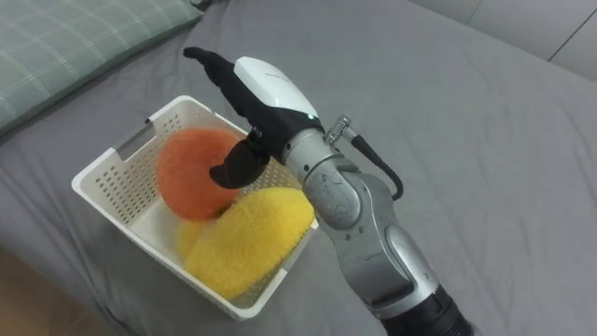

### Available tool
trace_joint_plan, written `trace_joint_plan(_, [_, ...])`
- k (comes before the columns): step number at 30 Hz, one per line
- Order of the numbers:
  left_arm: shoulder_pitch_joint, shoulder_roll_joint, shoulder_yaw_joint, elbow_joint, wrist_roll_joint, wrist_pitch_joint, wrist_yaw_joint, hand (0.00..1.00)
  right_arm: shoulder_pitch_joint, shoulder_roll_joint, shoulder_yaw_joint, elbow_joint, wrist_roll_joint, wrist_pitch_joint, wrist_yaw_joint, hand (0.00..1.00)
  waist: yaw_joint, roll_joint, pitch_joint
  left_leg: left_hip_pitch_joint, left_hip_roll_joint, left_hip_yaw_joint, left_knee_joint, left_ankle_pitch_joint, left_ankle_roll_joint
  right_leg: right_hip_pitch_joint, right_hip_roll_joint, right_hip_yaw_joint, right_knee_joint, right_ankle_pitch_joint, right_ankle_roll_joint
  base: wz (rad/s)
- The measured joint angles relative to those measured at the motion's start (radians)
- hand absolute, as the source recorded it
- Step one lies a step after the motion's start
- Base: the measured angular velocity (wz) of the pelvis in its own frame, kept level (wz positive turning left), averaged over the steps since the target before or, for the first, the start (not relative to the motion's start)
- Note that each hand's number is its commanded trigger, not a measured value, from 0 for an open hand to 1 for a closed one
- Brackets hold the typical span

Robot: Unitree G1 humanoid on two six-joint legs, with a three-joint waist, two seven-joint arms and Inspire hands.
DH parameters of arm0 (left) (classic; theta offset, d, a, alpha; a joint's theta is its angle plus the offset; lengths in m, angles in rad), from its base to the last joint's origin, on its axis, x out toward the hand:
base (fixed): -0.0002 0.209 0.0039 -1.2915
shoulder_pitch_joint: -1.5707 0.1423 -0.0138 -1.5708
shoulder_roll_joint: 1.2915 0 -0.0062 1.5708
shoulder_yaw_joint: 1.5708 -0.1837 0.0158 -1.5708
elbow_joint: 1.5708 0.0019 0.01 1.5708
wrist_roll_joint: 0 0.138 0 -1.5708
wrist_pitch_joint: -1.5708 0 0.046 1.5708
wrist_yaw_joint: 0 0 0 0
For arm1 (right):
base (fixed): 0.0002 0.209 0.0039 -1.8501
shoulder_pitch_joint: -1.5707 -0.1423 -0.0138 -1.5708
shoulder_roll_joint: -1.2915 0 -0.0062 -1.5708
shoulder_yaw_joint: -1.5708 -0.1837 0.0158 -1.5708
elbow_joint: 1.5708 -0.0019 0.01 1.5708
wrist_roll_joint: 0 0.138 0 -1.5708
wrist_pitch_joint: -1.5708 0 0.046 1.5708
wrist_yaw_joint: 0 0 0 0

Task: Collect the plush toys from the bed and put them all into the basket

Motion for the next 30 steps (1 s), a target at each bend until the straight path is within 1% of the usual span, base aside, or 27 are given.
trace_joint_plan(6, [0.0,0.008,-0.003,-0.001,-0.001,0.0,0.0,0.0,0.0,-0.001,0.0,0.0,0.008,0.0,-0.002,0.0,-0.002,0.0,0.0001,0.0,0.0,0.001,0.001,0.0,0.0,0.0,0.0,0.0,0.0,0.0,0.0,0.0])
trace_joint_plan(15, [0.0,0.008,-0.014,-0.013,-0.009,0.0,0.0,0.0,0.005,-0.004,0.0,0.021,0.062,-0.001,-0.013,0.0,-0.006,0.001,0.0003,-0.001,0.0,0.002,0.002,0.0,0.0,0.0,0.0,0.0,0.0,0.0,0.0,0.0])
trace_joint_plan(22, [0.003,0.008,-0.008,-0.031,-0.011,0.001,0.0,0.0,0.034,-0.013,-0.002,0.022,0.071,-0.003,-0.041,0.0,-0.011,0.004,0.0003,-0.002,0.0,0.001,0.004,0.0,0.0,0.0,-0.001,0.0,0.0,0.0,0.0,0.0])
trace_joint_plan(25, [0.006,0.006,-0.008,-0.03,-0.018,0.001,0.001,0.0,0.071,-0.024,-0.006,0.022,0.081,-0.008,-0.061,0.0,-0.023,0.014,-0.0002,0.0,-0.001,0.002,0.005,0.0,0.0,0.002,-0.002,0.001,0.001,0.0,0.0,0.0])
trace_joint_plan(27, [0.014,-0.002,0.013,-0.03,-0.015,-0.001,0.008,0.0,0.147,-0.037,-0.035,0.021,0.114,-0.033,-0.07,0.0,-0.035,0.021,-0.0032,0.002,-0.001,0.004,0.005,0.0,0.0,0.003,-0.001,0.004,0.001,0.0,0.0,0.0])
trace_joint_plan(28, [0.015,-0.003,0.019,-0.029,-0.011,-0.001,0.012,0.0,0.166,-0.042,-0.045,0.021,0.115,-0.035,-0.071,0.0,-0.036,0.022,-0.0027,0.001,-0.001,0.004,0.005,0.0,0.0,0.003,-0.001,0.005,0.001,0.0,0.0,-0.04])
trace_joint_plan(30, [0.027,-0.004,0.035,-0.023,-0.012,-0.006,0.034,0.0,0.234,-0.063,-0.086,0.023,0.151,-0.043,-0.081,0.0,-0.06,0.029,-0.0005,0.003,0.0,0.009,0.006,0.0,0.0,0.003,-0.001,0.012,0.001,0.0,0.0,-0.05])
